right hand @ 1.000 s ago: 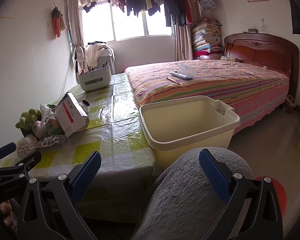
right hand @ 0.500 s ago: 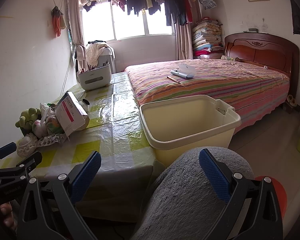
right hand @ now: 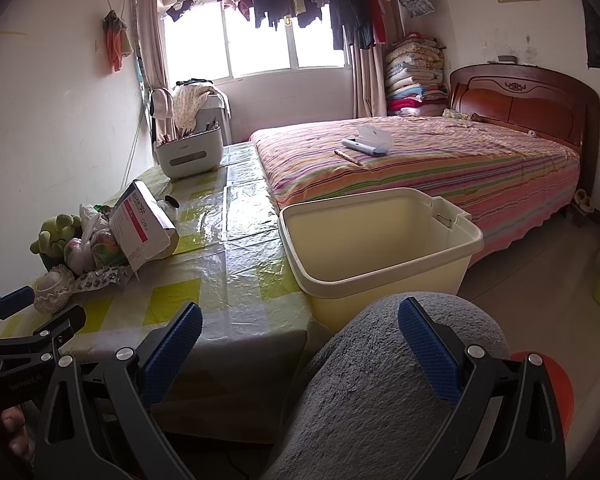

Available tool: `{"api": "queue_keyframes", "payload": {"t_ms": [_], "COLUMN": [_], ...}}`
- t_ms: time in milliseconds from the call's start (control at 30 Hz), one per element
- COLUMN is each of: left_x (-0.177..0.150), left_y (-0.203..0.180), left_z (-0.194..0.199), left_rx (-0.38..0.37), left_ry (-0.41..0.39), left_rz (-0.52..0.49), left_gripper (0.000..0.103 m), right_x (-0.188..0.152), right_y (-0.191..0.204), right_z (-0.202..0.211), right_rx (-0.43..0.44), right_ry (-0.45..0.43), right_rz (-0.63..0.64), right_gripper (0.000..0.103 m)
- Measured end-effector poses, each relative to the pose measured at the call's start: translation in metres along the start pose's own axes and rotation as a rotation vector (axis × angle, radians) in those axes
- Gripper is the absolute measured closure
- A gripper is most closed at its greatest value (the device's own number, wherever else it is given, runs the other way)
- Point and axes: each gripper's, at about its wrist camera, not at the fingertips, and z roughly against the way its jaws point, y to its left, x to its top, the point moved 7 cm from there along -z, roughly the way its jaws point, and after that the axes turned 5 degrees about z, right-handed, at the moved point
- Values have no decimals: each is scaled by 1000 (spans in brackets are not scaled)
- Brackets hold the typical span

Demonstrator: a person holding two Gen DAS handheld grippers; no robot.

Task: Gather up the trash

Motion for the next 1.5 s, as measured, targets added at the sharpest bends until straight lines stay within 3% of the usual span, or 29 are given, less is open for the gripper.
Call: {"api": "queue_keyframes", "payload": {"t_ms": [867,1033,1167,1333,1500], "left_x": [-4,-4,-6,-8,0], "left_y": [11,35,59,86,106], "left_z": [1,4,1,-4,-8], "left_rx": [-3,-25,-64,-80,-94], "left_ry": [3,8,57,133,190], "left_rz": [33,107,194,264,262], "left_gripper": [7,7,7,7,7], "right_x": [4,17,34,60,81], "right_y": [5,18,40,86,134], "right_z": [-1,-6,-14,-32,-65], "right_rx": [25,79,160,290,374], "right_ry": [-8,-17,-19,-15,25], "right_rz": [11,32,83,214,370], "right_gripper": [7,7,7,7,7]}}
